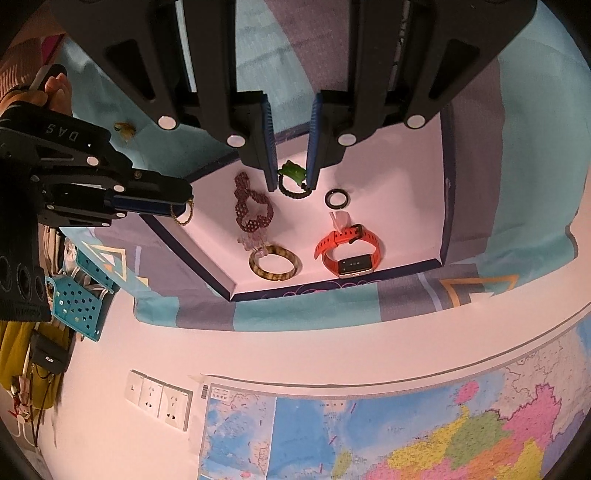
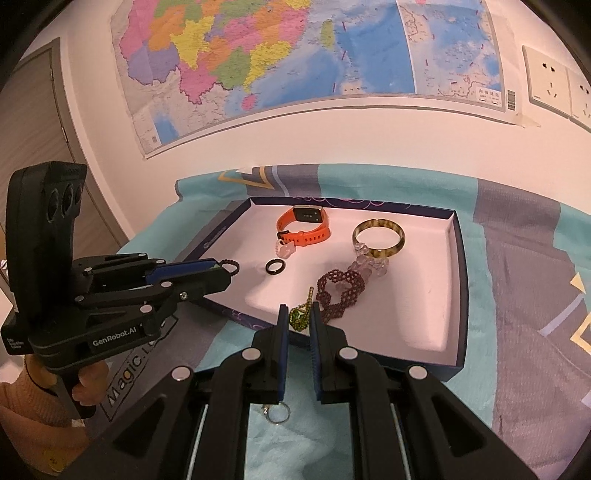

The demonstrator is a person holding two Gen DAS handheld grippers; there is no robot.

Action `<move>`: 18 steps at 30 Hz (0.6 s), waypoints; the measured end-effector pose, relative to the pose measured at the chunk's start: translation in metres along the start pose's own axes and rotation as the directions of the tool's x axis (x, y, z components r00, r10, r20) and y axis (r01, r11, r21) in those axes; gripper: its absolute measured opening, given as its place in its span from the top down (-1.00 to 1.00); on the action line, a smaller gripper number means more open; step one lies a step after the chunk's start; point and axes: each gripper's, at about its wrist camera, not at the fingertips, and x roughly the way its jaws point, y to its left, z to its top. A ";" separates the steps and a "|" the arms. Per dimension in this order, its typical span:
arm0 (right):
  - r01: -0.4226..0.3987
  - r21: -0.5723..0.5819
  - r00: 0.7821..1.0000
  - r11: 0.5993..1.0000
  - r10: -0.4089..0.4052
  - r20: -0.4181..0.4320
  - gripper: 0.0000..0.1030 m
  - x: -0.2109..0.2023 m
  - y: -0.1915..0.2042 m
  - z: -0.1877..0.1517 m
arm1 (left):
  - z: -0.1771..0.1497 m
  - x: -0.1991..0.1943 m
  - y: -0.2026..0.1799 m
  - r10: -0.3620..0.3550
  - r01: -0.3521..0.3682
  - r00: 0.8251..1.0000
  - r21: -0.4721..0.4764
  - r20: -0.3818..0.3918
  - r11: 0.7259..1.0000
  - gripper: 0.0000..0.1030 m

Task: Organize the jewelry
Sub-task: 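Carry the hair tie with the left tool while the right tool carries the gold keychain into the box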

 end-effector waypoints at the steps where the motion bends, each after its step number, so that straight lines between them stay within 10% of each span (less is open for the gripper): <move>1: -0.001 0.000 1.000 1.000 0.001 0.000 0.82 0.001 -0.001 0.001 | 0.001 0.002 0.000 0.001 -0.001 1.000 0.000 -0.001 1.000 0.69; 18: 0.013 -0.009 0.998 1.000 -0.013 -0.054 0.82 0.034 -0.010 0.010 | 0.006 0.031 0.003 0.011 -0.011 0.999 -0.012 -0.043 1.000 0.69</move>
